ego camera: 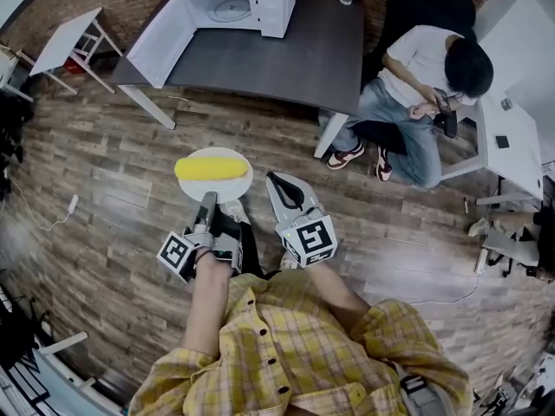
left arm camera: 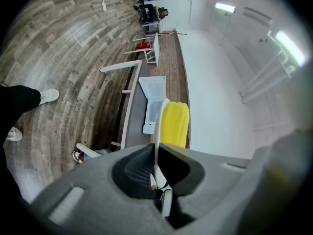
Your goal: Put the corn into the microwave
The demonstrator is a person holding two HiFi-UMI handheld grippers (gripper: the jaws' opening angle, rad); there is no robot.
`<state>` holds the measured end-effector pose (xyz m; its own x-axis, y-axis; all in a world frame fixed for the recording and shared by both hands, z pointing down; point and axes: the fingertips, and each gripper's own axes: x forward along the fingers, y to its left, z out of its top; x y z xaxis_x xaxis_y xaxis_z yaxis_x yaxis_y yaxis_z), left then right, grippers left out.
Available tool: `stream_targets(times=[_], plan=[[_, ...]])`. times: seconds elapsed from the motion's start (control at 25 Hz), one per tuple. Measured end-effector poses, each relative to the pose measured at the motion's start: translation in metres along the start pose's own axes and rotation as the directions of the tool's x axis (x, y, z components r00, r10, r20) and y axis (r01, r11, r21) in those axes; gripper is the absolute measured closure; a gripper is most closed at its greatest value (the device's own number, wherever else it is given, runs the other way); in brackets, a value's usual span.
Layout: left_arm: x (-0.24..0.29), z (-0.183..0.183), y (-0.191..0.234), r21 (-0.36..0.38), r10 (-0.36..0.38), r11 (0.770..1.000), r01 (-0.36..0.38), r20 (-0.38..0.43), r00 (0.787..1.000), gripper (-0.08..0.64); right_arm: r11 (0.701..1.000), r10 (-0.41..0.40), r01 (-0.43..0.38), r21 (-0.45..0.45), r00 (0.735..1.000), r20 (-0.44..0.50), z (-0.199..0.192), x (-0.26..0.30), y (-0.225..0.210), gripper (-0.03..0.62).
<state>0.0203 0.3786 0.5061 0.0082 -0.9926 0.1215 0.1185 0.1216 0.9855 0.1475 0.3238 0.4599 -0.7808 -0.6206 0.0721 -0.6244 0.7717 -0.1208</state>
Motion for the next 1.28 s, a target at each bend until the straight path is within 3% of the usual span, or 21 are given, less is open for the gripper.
stream_targets(times=[0.2,0.52,0.96,1.28], plan=[[0.049,0.028,0.001,0.000,-0.002,1.000,0.002,-0.020,1.000,0.542,1.000,-0.019,0.019,-0.008,1.000,-0.012,-0.001,0.049,-0.020,0.588],[0.148,0.082,-0.033,0.017,-0.025,1.000,0.027,-0.076,0.997,0.543,0.997,-0.081,0.081,0.008,0.996,0.032,0.029,0.147,-0.061,0.589],[0.253,0.155,-0.059,0.043,0.009,0.999,-0.002,-0.158,0.987,0.543,0.985,-0.168,0.168,0.037,0.986,0.007,0.052,0.271,-0.092,0.589],[0.317,0.186,-0.074,0.049,0.026,0.999,-0.015,-0.233,0.972,0.543,0.972,-0.234,0.234,0.025,0.972,0.001,0.063,0.329,-0.113,0.590]])
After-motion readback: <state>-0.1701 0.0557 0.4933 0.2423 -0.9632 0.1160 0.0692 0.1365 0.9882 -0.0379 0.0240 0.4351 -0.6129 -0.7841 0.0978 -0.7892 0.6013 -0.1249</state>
